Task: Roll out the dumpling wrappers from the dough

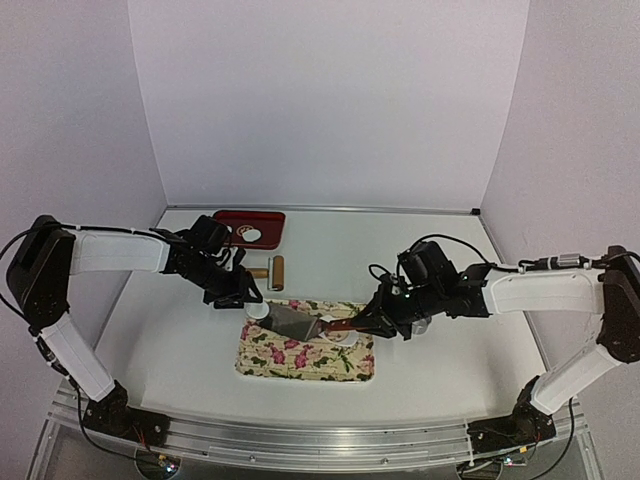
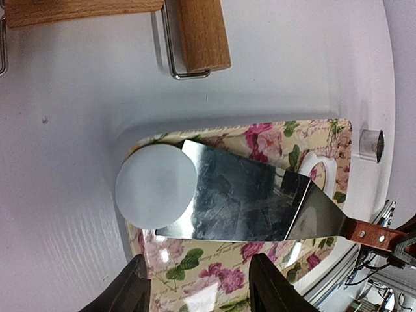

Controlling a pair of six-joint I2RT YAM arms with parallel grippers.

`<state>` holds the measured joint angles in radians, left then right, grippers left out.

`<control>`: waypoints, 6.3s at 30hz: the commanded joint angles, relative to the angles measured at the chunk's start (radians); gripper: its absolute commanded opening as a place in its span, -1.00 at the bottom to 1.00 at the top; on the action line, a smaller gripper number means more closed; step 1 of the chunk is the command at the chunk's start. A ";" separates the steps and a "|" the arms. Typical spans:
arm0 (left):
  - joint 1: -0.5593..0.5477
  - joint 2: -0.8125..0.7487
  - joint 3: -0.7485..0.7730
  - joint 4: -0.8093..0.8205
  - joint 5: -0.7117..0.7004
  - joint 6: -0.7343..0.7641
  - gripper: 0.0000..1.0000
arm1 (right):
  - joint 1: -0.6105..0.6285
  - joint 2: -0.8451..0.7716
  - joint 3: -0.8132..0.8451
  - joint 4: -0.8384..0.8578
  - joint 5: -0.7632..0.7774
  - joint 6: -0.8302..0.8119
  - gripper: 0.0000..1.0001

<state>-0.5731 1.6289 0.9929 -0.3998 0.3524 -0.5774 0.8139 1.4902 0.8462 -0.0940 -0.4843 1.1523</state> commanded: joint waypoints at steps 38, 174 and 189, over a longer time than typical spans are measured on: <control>0.029 0.204 0.152 0.095 -0.049 -0.015 0.32 | -0.011 -0.030 -0.053 0.156 0.006 0.073 -1.00; 0.419 -0.342 -0.034 -0.131 -0.052 -0.025 0.75 | -0.191 0.699 0.997 -0.022 0.240 -0.560 -1.00; 0.425 -0.342 -0.044 -0.148 -0.057 -0.015 0.75 | -0.188 0.750 1.128 -0.111 0.336 -0.797 -1.00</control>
<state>-0.1558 1.3196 0.9524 -0.5575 0.3096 -0.6015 0.6270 2.2374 1.9018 -0.2305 -0.1964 0.4553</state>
